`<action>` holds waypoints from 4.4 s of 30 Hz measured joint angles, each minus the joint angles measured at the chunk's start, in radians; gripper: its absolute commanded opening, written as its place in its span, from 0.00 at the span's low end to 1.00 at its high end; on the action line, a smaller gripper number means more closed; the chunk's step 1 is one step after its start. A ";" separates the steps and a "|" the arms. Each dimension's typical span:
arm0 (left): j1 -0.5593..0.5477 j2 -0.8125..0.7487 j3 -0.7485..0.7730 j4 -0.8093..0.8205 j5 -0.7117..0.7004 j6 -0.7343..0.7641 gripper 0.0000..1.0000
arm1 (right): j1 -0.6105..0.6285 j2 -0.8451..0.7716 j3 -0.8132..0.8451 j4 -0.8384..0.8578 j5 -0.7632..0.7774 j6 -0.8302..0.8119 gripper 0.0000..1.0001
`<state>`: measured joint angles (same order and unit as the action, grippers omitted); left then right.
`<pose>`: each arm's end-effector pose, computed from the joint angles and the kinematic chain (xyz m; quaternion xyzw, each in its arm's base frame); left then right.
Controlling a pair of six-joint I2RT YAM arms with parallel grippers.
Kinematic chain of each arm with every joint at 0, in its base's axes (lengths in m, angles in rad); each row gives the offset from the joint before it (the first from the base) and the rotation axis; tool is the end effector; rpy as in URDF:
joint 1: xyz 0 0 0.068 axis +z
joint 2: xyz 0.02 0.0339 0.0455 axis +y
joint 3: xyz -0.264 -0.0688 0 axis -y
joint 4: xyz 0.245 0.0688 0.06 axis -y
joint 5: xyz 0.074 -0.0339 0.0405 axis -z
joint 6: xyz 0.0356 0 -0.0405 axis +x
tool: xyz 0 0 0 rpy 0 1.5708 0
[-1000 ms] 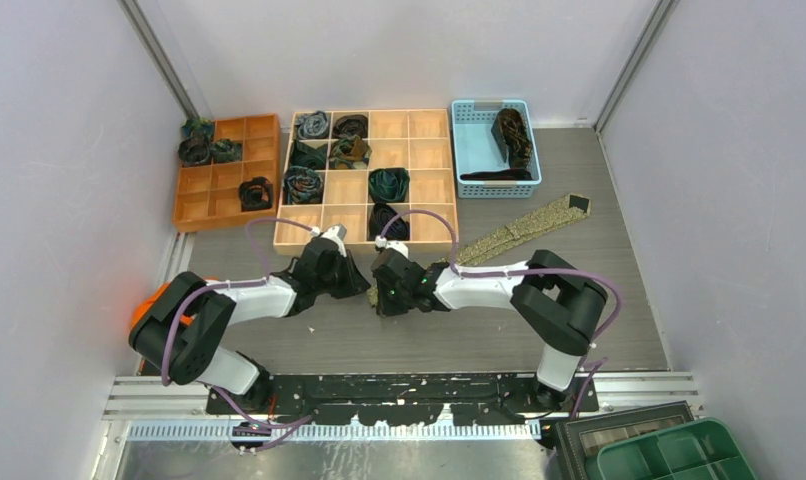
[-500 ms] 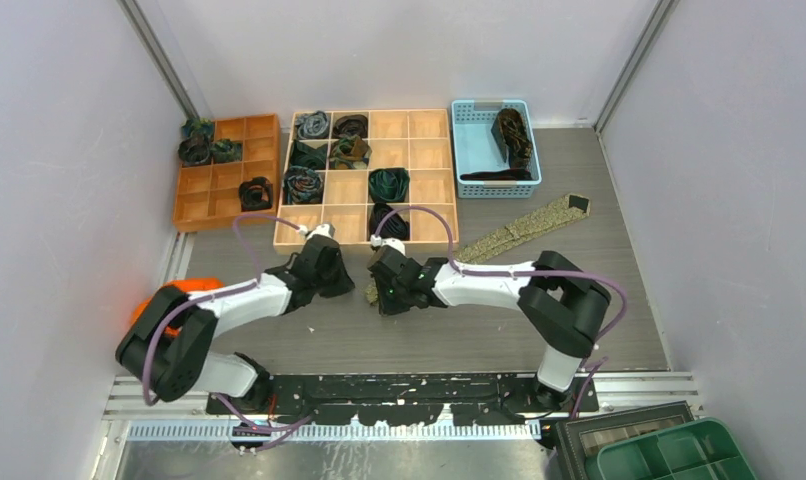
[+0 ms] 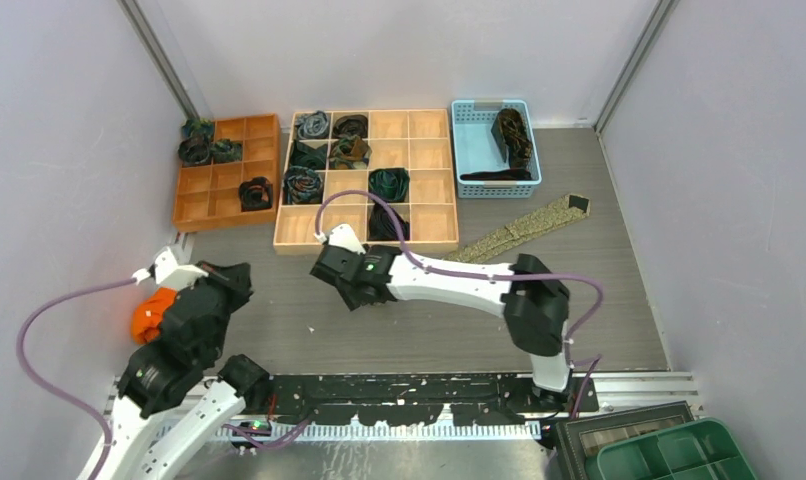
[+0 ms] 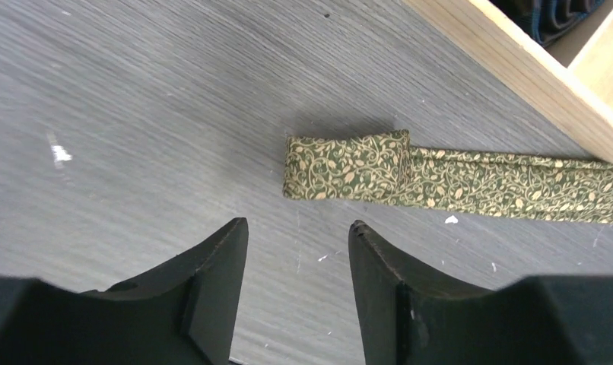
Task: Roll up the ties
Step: Roll the tie at the center of the board.
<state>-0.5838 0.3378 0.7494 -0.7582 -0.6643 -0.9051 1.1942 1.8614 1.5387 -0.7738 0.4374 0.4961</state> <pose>0.0683 -0.0188 0.3193 -0.3087 0.7338 -0.1718 0.5803 0.1595 0.3623 0.2511 -0.2766 0.9091 0.0316 0.3099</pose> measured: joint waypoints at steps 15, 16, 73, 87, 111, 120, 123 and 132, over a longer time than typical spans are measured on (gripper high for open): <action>0.001 -0.051 0.032 -0.302 -0.050 -0.005 0.00 | -0.010 0.254 0.131 -0.064 0.051 -0.131 0.63; 0.001 -0.051 0.032 -0.306 -0.050 -0.005 0.00 | -0.012 0.259 0.131 -0.063 0.048 -0.131 0.62; 0.001 0.458 0.015 0.147 0.163 0.132 0.00 | -0.420 0.002 -0.662 1.146 -1.006 0.561 0.17; 0.001 0.589 -0.021 0.272 0.268 0.134 0.00 | -0.473 -0.058 -0.697 1.013 -0.950 0.451 0.19; 0.001 0.634 -0.053 0.343 0.315 0.141 0.00 | -0.443 -0.086 -0.617 0.905 -0.982 0.441 0.15; 0.001 0.632 -0.053 0.343 0.316 0.154 0.00 | -0.451 -0.009 -0.624 1.024 -1.036 0.528 0.15; 0.001 0.633 -0.053 0.343 0.317 0.154 0.00 | -0.466 -0.011 -0.644 1.052 -1.038 0.532 0.15; 0.001 0.658 -0.053 0.349 0.330 0.154 0.00 | -0.524 -0.032 -0.718 1.081 -1.049 0.528 0.15</action>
<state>-0.5831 0.9962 0.6968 -0.4091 -0.3347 -0.7509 0.6701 1.8290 0.8204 0.3073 -0.6121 1.0245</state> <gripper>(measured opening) 0.007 0.176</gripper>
